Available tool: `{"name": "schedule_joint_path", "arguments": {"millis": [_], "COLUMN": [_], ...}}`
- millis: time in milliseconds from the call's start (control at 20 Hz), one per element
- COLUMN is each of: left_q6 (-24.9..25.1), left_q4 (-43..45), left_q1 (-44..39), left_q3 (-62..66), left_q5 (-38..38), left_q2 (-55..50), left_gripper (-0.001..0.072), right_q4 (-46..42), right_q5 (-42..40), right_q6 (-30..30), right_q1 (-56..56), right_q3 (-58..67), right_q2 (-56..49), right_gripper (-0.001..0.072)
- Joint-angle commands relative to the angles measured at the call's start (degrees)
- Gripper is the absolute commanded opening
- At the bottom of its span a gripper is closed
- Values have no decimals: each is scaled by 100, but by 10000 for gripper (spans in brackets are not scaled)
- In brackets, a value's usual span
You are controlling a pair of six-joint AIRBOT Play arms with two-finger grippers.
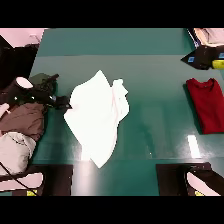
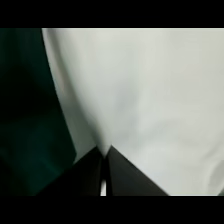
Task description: Fold the shirts.
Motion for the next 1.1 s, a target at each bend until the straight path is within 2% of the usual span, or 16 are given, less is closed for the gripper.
{"name": "schedule_joint_path", "arguments": {"millis": [0,100,150,400,600,750,800,850,900,950,1000,1050], "left_q6": [17,33,33,9,-13,-17,-15,-17,-17,-50,-201,-315], "left_q4": [-4,-2,13,15,31,31,31,31,31,28,31,33], "left_q1": [264,404,426,428,428,428,426,428,428,426,428,428], "left_q3": [813,1248,1394,1521,1517,1517,1517,1517,1517,1517,1517,1517], "left_q5": [-713,-918,-935,-1156,-1196,-1196,-1193,-1191,-1185,-1167,-1145,-1121], "left_q2": [400,789,970,1298,1285,1285,1285,1285,1285,1285,1285,1285], "left_gripper": [21,21,21,21,21,21,21,21,21,21,21,21], "right_q4": [20,20,17,188,1615,1766,1803,1810,1810,1803,1744,1587], "right_q5": [275,87,-55,-1453,-1777,-1827,-1856,-1917,-1937,-1880,-1742,-1624], "right_q6": [-44,-184,-197,-212,-811,-901,-903,-942,-1134,-1373,-1449,-1440], "right_q1": [407,824,1008,1453,1394,1443,1456,1488,1539,1554,1572,1561], "right_q3": [2,2,2,9,22,20,20,20,61,149,247,295], "right_q2": [-664,-1335,-1687,-3453,-4374,-4734,-4778,-4778,-4769,-4765,-4717,-4597], "right_gripper": [51,477,511,511,510,509,507,450,299,101,17,15]}}
